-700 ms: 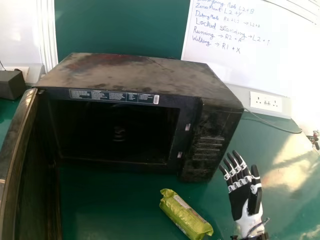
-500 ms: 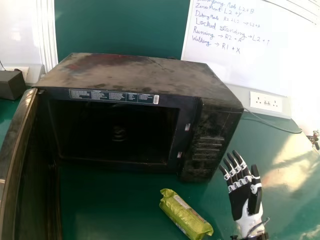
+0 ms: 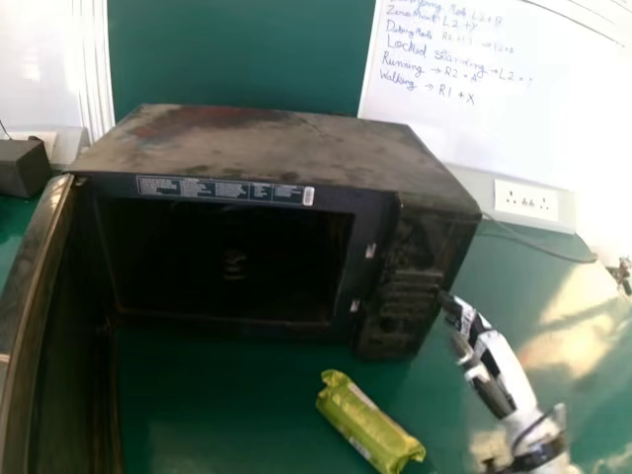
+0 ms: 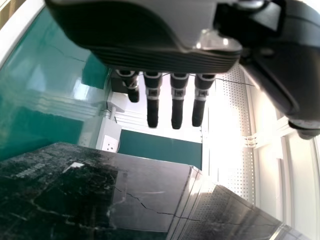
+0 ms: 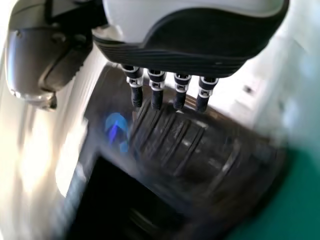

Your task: Put biscuit inside oven

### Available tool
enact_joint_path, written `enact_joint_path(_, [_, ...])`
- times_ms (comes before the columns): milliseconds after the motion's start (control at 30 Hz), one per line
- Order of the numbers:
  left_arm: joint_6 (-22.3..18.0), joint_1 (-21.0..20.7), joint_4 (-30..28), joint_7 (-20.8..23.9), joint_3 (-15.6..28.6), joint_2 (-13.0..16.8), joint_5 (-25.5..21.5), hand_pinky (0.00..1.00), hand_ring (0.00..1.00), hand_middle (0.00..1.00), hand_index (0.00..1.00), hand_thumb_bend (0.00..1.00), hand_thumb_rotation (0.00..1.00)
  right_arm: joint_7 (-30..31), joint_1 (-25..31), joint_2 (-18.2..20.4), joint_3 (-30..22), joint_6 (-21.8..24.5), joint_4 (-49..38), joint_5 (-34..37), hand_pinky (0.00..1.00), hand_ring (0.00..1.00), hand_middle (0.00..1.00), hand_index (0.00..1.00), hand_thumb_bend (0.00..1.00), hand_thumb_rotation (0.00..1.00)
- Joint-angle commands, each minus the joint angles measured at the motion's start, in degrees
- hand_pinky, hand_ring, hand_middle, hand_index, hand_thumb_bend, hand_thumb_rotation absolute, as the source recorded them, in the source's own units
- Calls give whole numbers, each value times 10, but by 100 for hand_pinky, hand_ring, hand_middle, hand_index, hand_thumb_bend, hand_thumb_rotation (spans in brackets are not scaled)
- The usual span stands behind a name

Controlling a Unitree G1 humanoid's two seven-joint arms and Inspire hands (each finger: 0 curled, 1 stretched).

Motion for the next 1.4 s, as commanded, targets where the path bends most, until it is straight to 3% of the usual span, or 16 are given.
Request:
enact_joint_path(0, [-4,13,-5,-2,-9,-14,4,80,81,86,87,100,74,-32,5,-28,-9,-28,-42,-62,100,100,100,100,79,100])
enact_joint_path(233, [-8,20,-19,8,-14,-18,16,78,78,85,85,100,79,-89,36,-65,-23,0,-123,-169,100,100,100,100,80,100])
enact_joint_path(433, [-10,27,-35,14,-22,-19,18,75,77,86,85,100,86,-82,50,-105,-32,48,-197,-240,100,100,100,100,82,100])
enact_joint_path(567, [-11,32,-44,17,-28,-17,16,67,75,83,83,100,87,-64,64,-139,-33,74,-244,-285,100,100,100,100,82,100])
enact_joint_path(700, [-12,36,-50,20,-31,-18,19,63,72,79,79,100,85,-59,73,-153,-22,80,-266,-305,100,100,100,100,83,100])
enact_joint_path(1100, [-21,45,-65,24,-38,-18,20,64,70,75,76,100,91,-59,84,-171,6,77,-318,-386,100,100,100,100,79,100])
enact_joint_path(1367, [-26,64,-72,25,-51,-19,16,65,71,77,76,100,94,-3,94,-181,14,101,-355,-373,100,100,100,100,79,100])
